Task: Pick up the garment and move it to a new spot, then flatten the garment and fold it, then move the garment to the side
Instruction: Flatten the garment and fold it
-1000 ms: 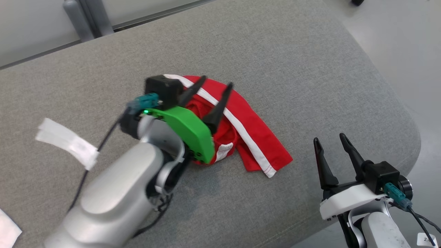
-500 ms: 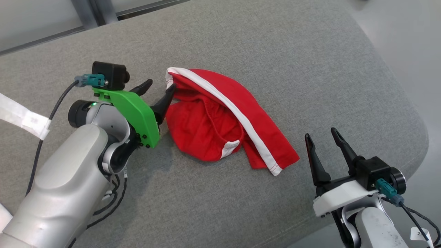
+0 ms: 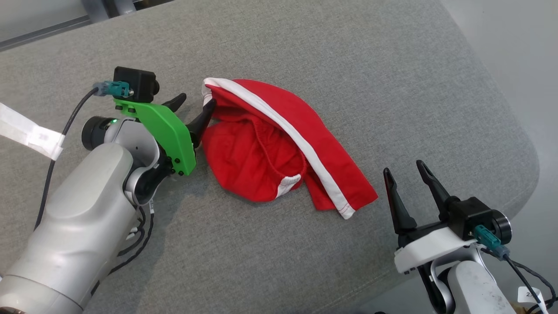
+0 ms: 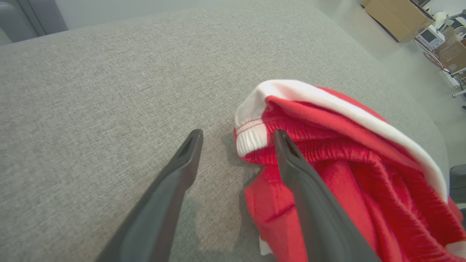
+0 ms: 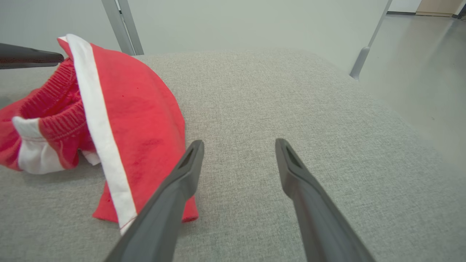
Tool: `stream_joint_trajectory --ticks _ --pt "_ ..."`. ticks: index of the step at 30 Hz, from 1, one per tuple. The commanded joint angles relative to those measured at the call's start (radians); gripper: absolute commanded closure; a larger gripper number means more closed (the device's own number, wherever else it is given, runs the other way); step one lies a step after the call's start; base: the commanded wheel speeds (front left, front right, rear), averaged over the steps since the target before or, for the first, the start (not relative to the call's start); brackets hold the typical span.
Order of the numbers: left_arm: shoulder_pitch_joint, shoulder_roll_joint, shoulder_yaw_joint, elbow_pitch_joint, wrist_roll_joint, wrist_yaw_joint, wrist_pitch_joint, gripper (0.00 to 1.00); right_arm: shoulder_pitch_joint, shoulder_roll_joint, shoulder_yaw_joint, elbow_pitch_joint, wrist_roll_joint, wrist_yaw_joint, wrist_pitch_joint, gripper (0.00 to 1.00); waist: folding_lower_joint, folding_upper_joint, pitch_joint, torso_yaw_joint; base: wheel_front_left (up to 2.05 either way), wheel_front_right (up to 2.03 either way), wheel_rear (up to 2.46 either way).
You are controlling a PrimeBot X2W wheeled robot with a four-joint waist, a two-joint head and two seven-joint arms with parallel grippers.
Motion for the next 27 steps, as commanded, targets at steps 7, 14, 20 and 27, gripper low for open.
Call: stream_joint_trajectory --ticks 7,14,20,27 --pt "-0.030 -0.024 -0.033 0.016 -0.022 -0.019 0.002 0.00 -0.026 -0.001 0.021 0.003 0.018 -0.001 -0.003 0.00 0.0000 0.0000 0.010 -0.016 0.00 0.00 0.00" --pt "-0.044 -0.008 -0.078 -0.063 -0.083 -0.022 -0.009 0.00 -0.018 0.000 0.016 0.007 0.029 -0.001 -0.003 0.00 0.0000 0.0000 0.014 -0.027 0.00 0.00 0.00" --pt "-0.046 -0.004 -0.119 -0.119 -0.139 -0.022 -0.030 1.00 -0.019 -0.001 0.017 0.010 0.044 -0.001 -0.003 0.00 0.0000 0.0000 0.013 -0.032 0.00 0.00 0.00" --pt "-0.069 0.008 -0.155 -0.158 -0.160 -0.022 -0.092 1.00 -0.011 -0.001 0.004 0.007 0.045 -0.001 -0.003 0.00 0.0000 0.0000 0.006 -0.019 0.00 0.00 0.00"
